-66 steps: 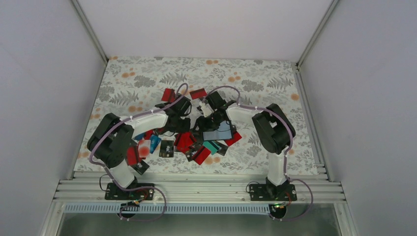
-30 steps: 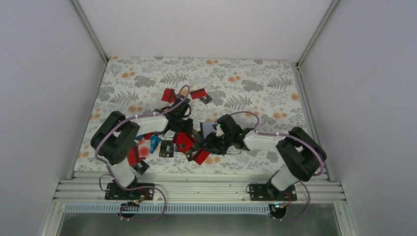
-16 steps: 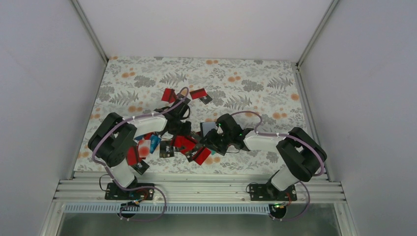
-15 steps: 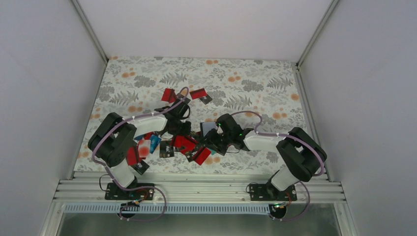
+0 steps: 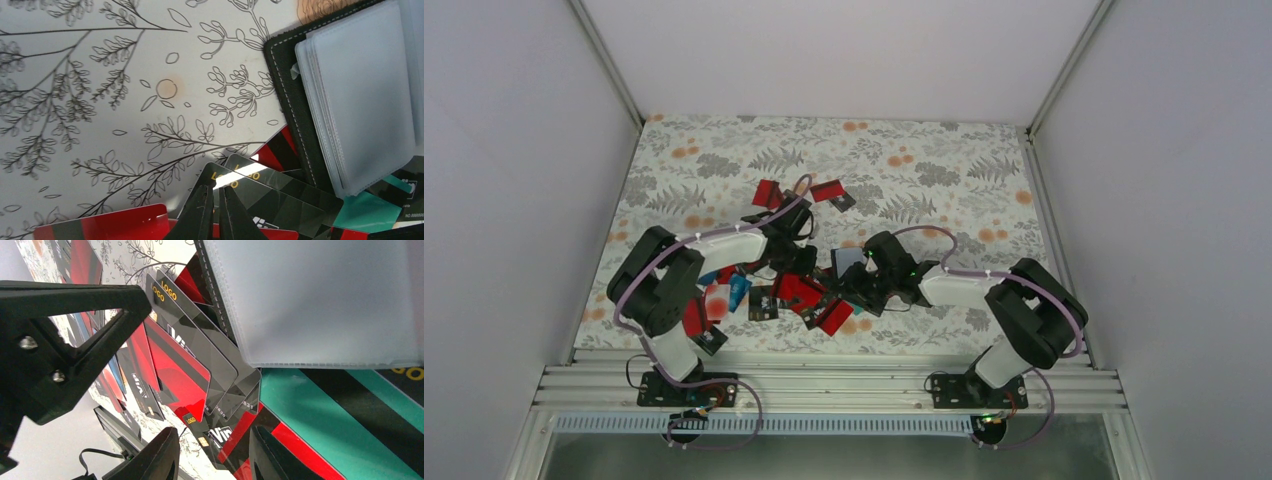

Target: Put the credit cards into the card holder

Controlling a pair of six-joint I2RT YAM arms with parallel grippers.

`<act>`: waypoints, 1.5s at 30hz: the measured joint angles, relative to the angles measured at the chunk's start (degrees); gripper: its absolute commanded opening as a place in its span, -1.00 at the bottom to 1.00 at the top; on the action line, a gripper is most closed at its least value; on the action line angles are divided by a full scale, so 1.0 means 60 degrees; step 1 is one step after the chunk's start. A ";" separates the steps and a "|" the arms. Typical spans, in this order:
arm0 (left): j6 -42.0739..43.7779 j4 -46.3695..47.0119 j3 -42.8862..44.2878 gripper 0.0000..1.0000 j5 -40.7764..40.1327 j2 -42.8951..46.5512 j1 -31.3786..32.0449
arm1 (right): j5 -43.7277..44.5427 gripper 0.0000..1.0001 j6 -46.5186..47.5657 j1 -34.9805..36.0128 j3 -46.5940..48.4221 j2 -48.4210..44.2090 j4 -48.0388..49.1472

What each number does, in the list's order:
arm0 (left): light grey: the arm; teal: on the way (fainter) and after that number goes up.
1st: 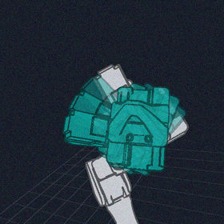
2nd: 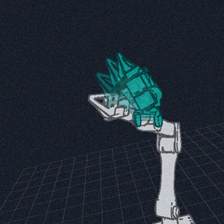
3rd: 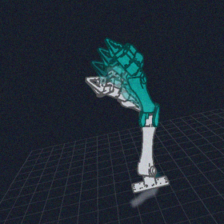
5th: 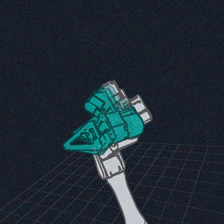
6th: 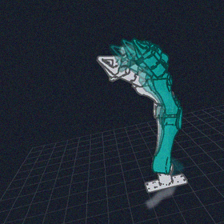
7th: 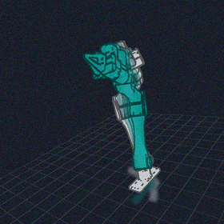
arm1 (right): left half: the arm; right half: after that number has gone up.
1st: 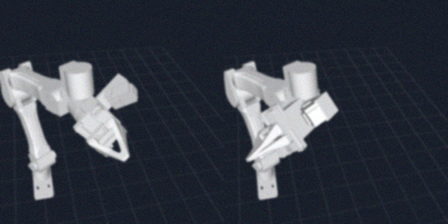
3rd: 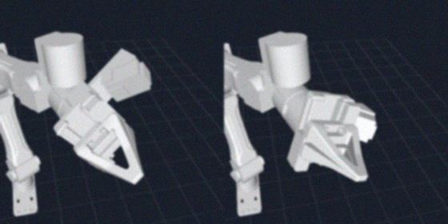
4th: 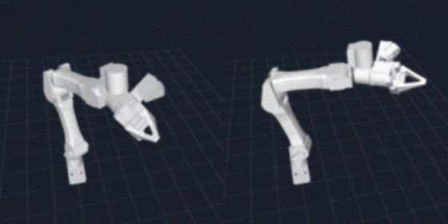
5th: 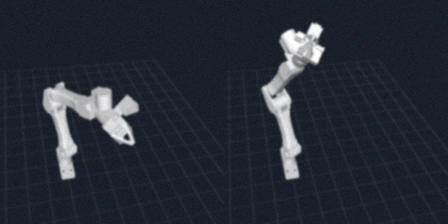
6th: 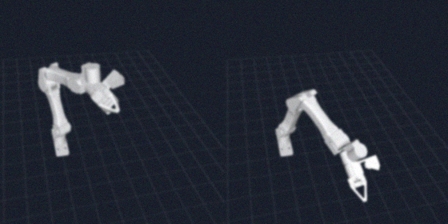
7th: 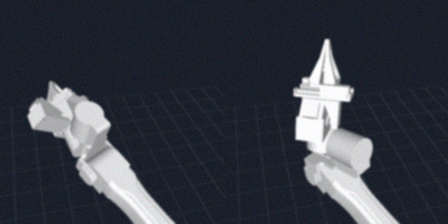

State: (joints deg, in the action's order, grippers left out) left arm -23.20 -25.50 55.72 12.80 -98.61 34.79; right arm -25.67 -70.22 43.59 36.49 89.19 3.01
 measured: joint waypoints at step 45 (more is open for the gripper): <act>0.0120 0.1282 -0.0273 -0.87 0.0419 -0.0433 -0.0007 | -0.0124 -0.75 -0.0033 -0.0608 0.0051 0.0896 0.0758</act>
State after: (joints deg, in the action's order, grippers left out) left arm -22.48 -17.80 54.08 15.31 -101.21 34.74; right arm -26.41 -70.41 39.94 36.80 94.56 7.55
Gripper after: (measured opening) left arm 0.066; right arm 0.156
